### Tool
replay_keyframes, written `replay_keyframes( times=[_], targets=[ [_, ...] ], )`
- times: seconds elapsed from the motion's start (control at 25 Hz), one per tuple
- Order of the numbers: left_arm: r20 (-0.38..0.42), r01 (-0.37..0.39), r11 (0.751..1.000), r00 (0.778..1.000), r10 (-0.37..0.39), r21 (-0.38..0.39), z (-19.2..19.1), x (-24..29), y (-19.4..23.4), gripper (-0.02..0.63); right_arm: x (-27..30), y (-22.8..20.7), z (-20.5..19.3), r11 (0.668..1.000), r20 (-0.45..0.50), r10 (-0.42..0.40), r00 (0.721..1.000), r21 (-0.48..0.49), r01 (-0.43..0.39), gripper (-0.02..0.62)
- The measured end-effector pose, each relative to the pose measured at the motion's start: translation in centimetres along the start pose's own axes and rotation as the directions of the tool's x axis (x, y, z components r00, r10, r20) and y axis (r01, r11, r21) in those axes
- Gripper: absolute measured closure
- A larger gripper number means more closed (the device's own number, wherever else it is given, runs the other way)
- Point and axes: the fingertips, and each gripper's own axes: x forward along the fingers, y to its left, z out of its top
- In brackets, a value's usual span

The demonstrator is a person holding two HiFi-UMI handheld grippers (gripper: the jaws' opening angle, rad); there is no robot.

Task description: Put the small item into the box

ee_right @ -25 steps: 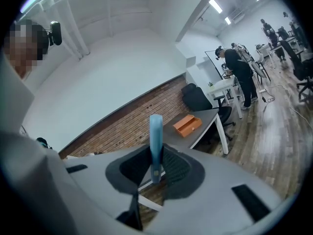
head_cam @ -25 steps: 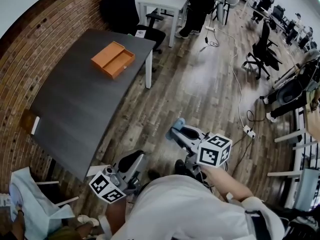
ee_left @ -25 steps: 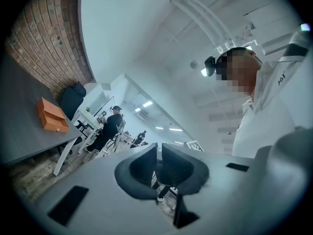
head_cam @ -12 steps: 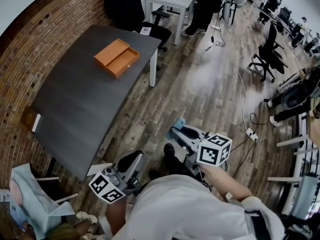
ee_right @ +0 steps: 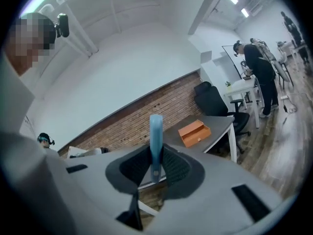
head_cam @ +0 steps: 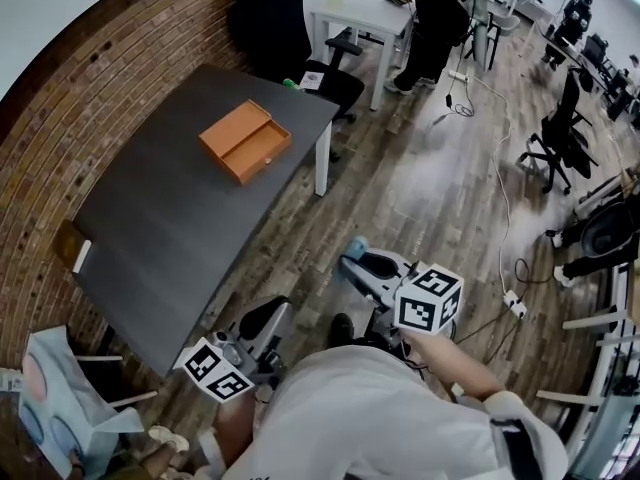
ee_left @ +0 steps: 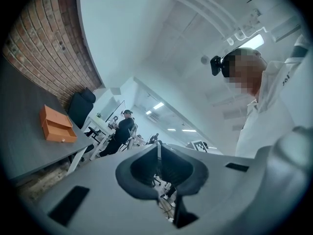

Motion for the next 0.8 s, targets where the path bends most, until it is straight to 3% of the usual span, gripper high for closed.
replay_keyframes(
  times=[0.12, 0.32, 0.8],
  targets=[
    [0.002, -0.006, 1.0, 1.0, 0.006, 0.004, 0.3, 2.4, 0.6, 0.577, 0.3, -1.8, 1.3, 0.999, -0.023, 0.008, 1.0, -0.051, -0.009, 0.514],
    [-0.003, -0.035, 0.999, 0.999, 0.035, -0.004, 0.0, 5.3, 2.0, 0.577, 0.9, -4.9, 2.3, 0.998, -0.036, 0.035, 0.999, -0.045, -0.036, 0.514],
    [-0.024, -0.073, 0.997, 0.997, 0.073, -0.012, -0.9, 10.3, 3.9, 0.577, 1.5, -9.7, 3.1, 0.993, -0.05, 0.112, 0.992, 0.034, -0.111, 0.514]
  ],
)
